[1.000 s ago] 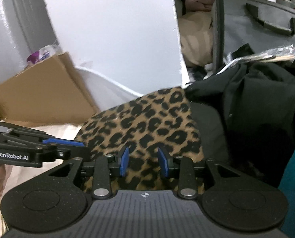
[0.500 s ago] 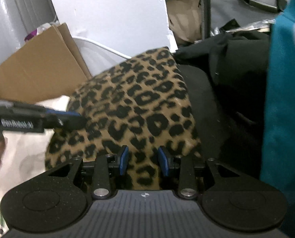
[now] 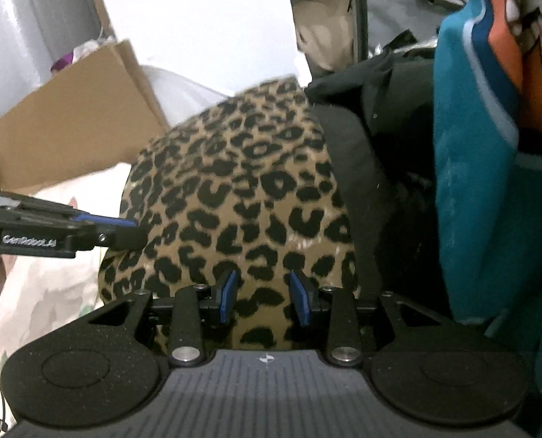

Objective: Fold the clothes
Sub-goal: 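Lower the shorts onto the pile and open both tools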

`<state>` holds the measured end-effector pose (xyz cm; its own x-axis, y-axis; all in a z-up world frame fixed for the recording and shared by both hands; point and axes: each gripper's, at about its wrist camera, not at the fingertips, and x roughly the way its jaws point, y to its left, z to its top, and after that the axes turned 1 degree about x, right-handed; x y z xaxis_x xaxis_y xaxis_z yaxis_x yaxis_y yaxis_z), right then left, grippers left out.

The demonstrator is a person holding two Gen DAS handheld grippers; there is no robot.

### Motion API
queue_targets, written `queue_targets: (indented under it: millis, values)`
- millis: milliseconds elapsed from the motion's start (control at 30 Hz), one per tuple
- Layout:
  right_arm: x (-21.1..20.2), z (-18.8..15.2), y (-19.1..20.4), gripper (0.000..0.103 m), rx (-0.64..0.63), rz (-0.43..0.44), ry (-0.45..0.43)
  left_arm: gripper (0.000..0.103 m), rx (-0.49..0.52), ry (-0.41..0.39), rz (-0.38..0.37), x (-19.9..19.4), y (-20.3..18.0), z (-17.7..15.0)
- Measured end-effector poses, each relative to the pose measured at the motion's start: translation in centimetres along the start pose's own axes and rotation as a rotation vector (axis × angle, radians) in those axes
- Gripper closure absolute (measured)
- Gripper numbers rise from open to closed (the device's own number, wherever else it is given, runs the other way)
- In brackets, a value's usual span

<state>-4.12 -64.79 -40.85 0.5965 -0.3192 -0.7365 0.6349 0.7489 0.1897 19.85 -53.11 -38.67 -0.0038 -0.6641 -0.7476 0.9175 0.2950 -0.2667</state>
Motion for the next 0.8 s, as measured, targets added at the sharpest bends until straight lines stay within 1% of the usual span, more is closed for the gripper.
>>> queue_targets:
  millis: [100,200,333,433,533,567,600,667,800]
  values:
    - [0.3,-0.9,-0.3,0.064,-0.014,-0.015,0.019,0.084,0.004,0.001,-0.002,0.1,0.1,0.1]
    - [0.0,-1.3,-0.8,0.064,-0.032,-0.026,0.025,0.084,0.019,0.003,0.011,-0.2,-0.3,0.0]
    - [-0.5,-1.7,-1.4,0.064,-0.027,-0.056,0.035,0.086,0.012,-0.006,0.009,-1.0,-0.5,-0.7]
    - [-1.1,-1.8,-1.5,0.064,-0.021,-0.07,0.035,0.086,-0.013,-0.011,0.004,-1.9,-0.6,-1.9]
    - [-2.0,-1.9,-1.0,0.064,-0.021,-0.061,0.021,0.085,-0.047,-0.017,-0.003,-2.8,-0.8,-3.3]
    - [-2.2,-1.9,-0.8,0.064,-0.019,-0.052,0.015,0.083,-0.064,-0.019,-0.007,-3.1,-0.9,-3.8]
    - [-2.4,-1.9,-0.5,0.064,-0.019,-0.041,0.009,0.078,-0.078,-0.02,-0.011,-3.3,-1.0,-4.3]
    - [-2.5,-2.1,0.2,0.064,-0.032,-0.026,0.006,0.074,-0.103,-0.012,-0.016,-3.4,-1.4,-5.2]
    - [-1.8,-3.0,1.5,0.064,-0.077,-0.025,0.03,0.074,-0.166,0.011,-0.031,-3.4,-2.0,-7.2]
